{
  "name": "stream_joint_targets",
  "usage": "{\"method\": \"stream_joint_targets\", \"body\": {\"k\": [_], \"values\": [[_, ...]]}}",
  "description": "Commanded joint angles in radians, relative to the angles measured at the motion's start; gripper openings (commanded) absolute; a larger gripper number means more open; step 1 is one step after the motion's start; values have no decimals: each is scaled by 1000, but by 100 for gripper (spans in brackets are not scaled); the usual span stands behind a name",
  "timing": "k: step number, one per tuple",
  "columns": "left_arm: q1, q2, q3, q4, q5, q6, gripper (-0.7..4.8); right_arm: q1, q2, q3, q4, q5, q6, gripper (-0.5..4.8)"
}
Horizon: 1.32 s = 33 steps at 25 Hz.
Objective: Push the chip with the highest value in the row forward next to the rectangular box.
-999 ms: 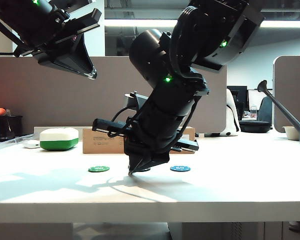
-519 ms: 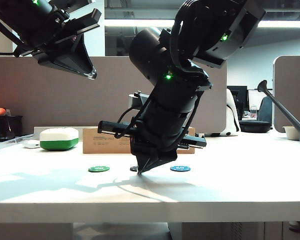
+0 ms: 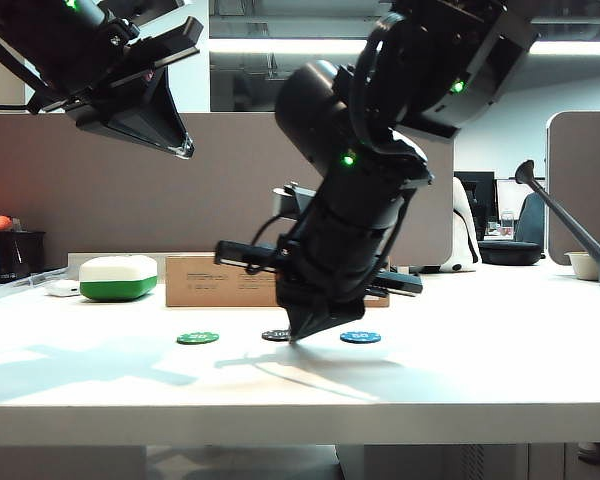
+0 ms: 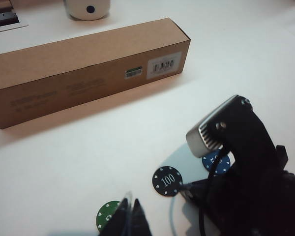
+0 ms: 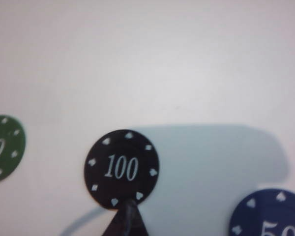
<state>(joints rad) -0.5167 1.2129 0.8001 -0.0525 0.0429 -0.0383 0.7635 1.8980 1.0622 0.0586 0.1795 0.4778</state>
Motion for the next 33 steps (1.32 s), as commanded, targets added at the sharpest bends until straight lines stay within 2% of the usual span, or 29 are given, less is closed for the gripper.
{"method": "stream_joint_targets", "body": {"k": [1,10,27,33], "values": [[1,-3,2,9,3,4,-5,-6,-2,1,5,-28,1,-6],[1,-3,2,9,3,4,-5,22,-5,1,8,-27,1,-6],[1,-3,2,9,2,4,-5,-1,24,15,46,-24,1,-6],[1,-3,2,9,3,4,-5,-24,52,41,40,-64,0,-6]]}}
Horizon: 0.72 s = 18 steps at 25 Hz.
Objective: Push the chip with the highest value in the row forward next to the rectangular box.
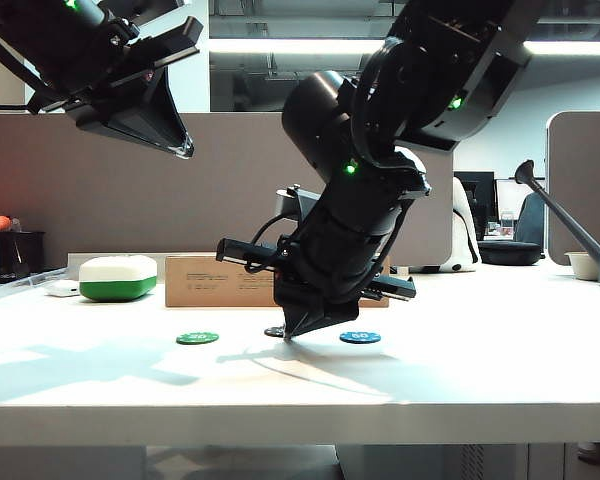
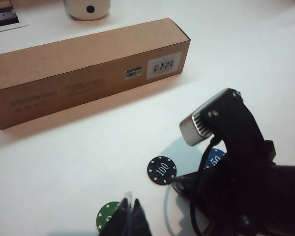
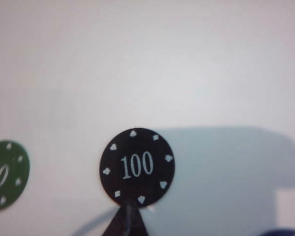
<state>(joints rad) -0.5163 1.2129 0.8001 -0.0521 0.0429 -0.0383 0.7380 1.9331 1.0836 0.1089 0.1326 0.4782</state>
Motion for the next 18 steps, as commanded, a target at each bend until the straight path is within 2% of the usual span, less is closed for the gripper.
{"method": "stream_joint_targets", "body": {"k": [1,10,13,18], "values": [[0,-3,2,9,3,4,-5,2,22,25,-10,-19,0,-6],[0,-3,2,9,3,4,-5,2,57,84,-8,-20,-3,-6],[0,-3,2,9,3,4,-5,7,57,93,-51,-23,-14,-6],[0,-3,2,9,3,4,-5,5,57,93,-61,8,-13,-6]]}}
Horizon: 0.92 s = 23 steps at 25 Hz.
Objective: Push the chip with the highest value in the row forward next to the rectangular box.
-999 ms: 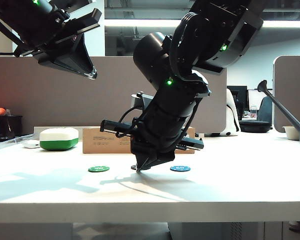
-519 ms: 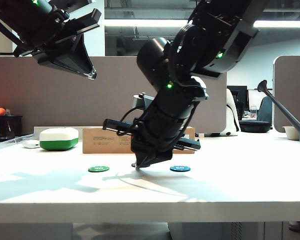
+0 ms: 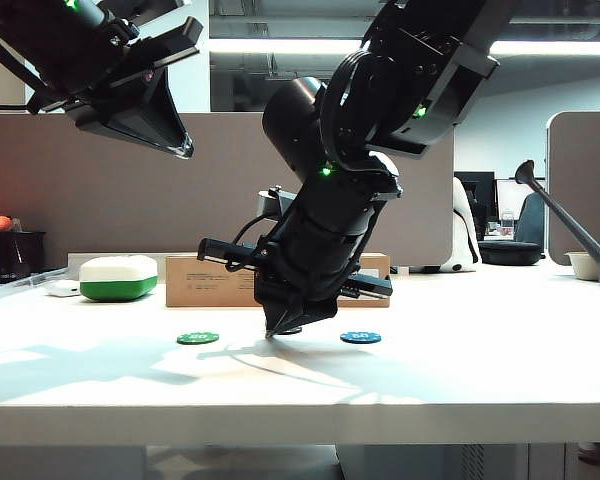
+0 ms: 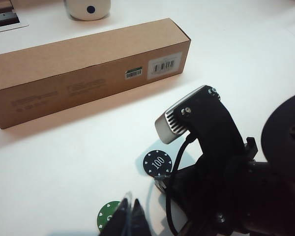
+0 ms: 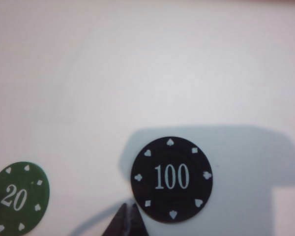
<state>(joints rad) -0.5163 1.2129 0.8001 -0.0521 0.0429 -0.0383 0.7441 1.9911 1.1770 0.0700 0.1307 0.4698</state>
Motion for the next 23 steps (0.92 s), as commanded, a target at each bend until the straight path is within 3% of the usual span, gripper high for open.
{"method": "stream_joint_targets", "body": {"k": [1,6,16,23], "values": [[0,-3,2,9,3,4,-5,-5,-1,0,-24,11,-5,-6],[0,-3,2,8,3,4,-5,-7,-1,0,-11,55,-6,-6],[0,-3,2,9,3,4,-5,-68,0,0,16,13,-2,-6],[0,-3,2,9,3,4,-5,-53,1,1,11,-3,2,-6]]}}
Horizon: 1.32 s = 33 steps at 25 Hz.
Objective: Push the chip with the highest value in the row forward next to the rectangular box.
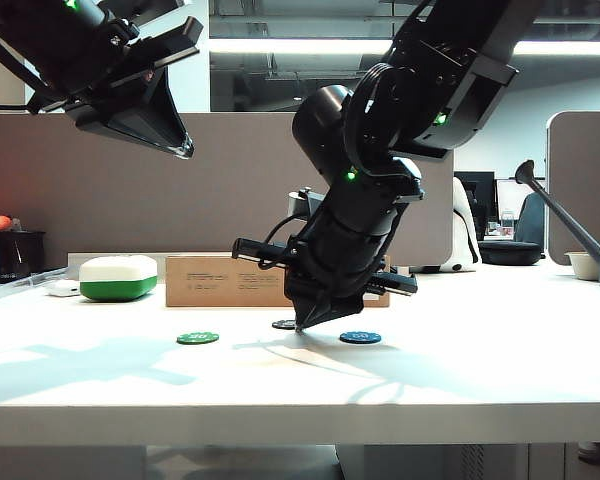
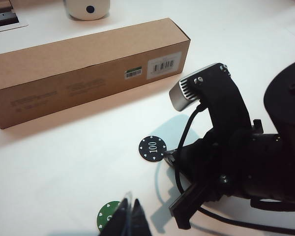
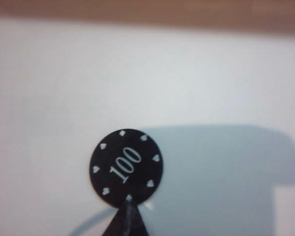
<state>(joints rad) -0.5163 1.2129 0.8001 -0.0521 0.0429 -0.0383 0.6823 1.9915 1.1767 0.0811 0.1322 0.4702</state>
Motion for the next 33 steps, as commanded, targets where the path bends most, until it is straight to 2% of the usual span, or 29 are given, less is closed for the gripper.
{"method": "stream_joint_targets", "body": {"k": [1,16,21,28,33], "values": [[0,-3,2,8,3,4,-5,14,1,1,-2,-3,2,-6],[0,-3,2,8,3,4,-5,8,43,16,61,-19,1,-6],[0,-3,2,8,3,4,-5,7,82,84,35,-1,-3,-6],[0,-3,2,9,3,4,-5,6,65,85,-5,-23,-2,-6],[0,-3,2,9,3,4,-5,34,37,86,-31,8,-2,-6]]}}
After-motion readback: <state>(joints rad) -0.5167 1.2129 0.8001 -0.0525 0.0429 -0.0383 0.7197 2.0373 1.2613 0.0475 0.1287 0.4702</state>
